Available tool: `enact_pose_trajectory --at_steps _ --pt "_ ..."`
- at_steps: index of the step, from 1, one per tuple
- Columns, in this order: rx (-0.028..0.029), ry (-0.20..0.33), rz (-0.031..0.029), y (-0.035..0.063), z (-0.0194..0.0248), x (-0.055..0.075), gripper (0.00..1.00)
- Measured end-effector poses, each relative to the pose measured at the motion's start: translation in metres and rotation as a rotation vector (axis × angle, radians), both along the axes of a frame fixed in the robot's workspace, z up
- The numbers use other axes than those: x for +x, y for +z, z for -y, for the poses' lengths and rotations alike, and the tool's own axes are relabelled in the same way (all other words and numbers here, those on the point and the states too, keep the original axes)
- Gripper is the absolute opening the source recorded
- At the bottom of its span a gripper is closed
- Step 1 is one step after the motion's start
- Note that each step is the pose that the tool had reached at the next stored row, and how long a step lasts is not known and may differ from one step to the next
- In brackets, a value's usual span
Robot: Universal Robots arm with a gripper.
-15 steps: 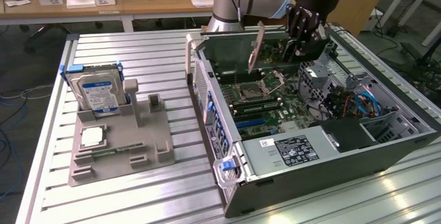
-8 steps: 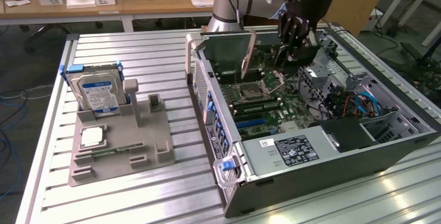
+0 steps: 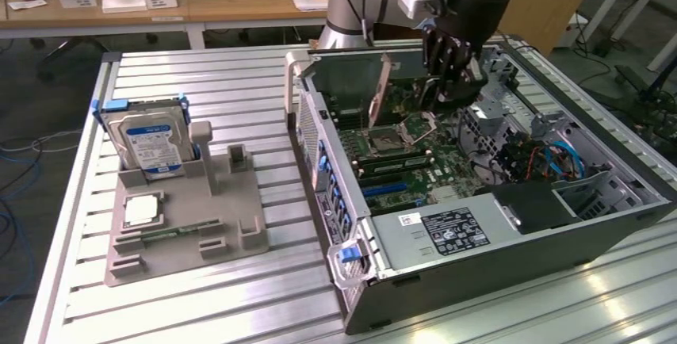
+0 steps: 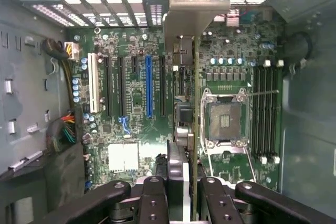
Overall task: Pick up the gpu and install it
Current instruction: 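Insert the gpu into the slot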
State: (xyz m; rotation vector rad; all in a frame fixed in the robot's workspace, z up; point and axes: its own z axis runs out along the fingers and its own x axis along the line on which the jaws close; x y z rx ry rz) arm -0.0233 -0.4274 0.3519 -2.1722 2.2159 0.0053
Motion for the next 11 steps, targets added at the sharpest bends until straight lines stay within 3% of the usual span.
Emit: enact_pose_trajectory --at_steps 3,7,11 --pt "0.0001 0.040 0.0000 -0.0055 0.0000 -0.001 0.28" --pt "0.0001 0.043 -0.0001 -0.0129 0.0000 -0.001 0.28" --pt "-0.0064 0.031 -0.0003 -0.0200 -0.0005 -0.009 0.28"
